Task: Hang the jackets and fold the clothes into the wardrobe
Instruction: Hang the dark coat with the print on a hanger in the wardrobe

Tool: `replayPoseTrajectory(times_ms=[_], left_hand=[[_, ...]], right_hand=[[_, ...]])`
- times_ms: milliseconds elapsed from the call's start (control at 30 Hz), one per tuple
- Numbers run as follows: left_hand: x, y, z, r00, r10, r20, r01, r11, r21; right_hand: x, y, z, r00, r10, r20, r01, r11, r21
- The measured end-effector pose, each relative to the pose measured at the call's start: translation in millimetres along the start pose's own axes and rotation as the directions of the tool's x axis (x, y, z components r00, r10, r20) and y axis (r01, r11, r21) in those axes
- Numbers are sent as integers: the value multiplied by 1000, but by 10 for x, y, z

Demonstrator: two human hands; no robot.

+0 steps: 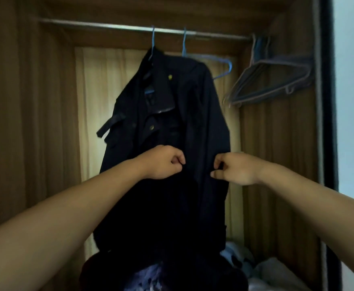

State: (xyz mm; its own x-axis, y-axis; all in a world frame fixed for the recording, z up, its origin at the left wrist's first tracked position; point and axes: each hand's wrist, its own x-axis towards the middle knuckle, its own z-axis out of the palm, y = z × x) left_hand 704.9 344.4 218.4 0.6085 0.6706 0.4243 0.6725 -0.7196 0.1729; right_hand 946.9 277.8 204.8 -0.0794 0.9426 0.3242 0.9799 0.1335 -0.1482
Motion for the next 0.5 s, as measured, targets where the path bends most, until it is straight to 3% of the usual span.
replayPoseTrajectory(times_ms=[233,333,500], left_hand=[[472,733,-679,994,54,-98,-49,997,57],[617,957,-972,987,62,-145,-49,994,94],[810,1237,-1406,939,109,-326,-29,970,241]], right_hand=[[-132,204,-861,975,110,-191,-132,985,-109],[-126,343,-1127,953,136,-270,-158,985,-63],[37,387,-1491,890,119,-440,-71,990,126]])
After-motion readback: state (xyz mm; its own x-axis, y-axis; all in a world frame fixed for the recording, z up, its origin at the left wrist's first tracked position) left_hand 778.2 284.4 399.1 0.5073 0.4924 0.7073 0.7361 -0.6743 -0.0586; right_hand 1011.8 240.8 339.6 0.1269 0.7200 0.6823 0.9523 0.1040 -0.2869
